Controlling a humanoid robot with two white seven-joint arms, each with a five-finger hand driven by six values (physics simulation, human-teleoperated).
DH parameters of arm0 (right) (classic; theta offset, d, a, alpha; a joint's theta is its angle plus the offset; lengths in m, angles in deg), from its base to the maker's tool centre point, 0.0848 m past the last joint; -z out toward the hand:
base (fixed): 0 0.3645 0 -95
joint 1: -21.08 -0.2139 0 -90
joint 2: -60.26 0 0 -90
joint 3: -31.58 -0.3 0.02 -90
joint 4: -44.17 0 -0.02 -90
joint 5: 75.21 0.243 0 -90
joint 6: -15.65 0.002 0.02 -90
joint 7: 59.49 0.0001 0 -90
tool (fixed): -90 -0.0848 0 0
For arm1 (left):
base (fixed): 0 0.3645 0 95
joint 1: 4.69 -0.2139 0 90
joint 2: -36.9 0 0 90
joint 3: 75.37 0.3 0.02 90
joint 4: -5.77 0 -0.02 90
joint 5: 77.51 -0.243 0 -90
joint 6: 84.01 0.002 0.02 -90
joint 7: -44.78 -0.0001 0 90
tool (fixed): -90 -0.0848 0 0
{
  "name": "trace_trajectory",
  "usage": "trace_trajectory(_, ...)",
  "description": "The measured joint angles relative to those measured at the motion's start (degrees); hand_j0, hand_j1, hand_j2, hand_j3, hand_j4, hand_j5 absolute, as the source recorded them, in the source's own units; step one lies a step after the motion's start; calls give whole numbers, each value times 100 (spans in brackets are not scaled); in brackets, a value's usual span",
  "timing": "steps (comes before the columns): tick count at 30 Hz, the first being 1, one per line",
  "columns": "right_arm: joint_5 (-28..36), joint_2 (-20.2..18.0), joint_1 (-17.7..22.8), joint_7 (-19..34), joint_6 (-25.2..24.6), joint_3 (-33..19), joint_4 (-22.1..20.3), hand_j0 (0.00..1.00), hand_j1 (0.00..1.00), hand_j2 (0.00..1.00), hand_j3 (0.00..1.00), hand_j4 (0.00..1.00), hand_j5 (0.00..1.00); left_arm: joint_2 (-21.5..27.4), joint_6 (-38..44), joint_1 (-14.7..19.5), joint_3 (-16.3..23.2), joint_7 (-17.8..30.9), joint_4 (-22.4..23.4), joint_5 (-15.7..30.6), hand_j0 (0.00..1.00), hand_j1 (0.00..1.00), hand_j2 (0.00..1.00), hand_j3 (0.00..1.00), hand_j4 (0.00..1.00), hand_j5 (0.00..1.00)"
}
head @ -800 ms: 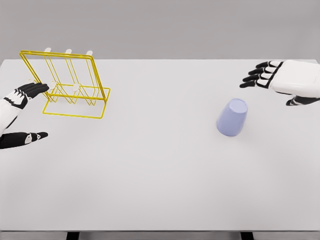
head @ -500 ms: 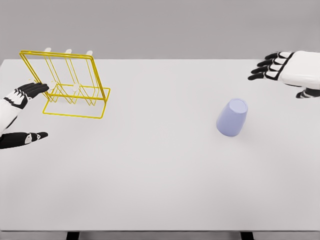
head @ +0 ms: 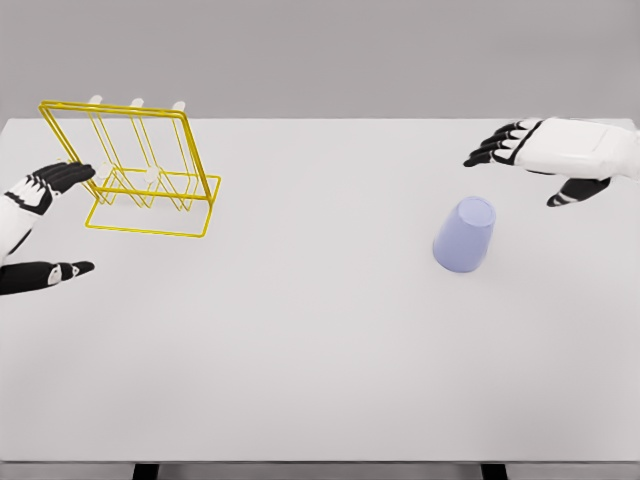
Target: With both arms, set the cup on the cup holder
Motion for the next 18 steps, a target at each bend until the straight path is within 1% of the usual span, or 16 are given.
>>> trace_trajectory(4,-29,157,0,0,2,303,-3,99,99,99,99,99,99,0,0,-9,-5,7,0,-1,100,100,100,100,100,100)
trace_trajectory(9,-39,206,0,0,2,551,-4,99,99,99,99,99,99,0,0,-18,-4,2,0,-9,100,100,100,100,100,100)
trace_trajectory(18,-119,322,-62,0,1,687,43,99,99,99,99,99,99,0,0,-18,7,1,0,-26,100,100,100,100,100,100)
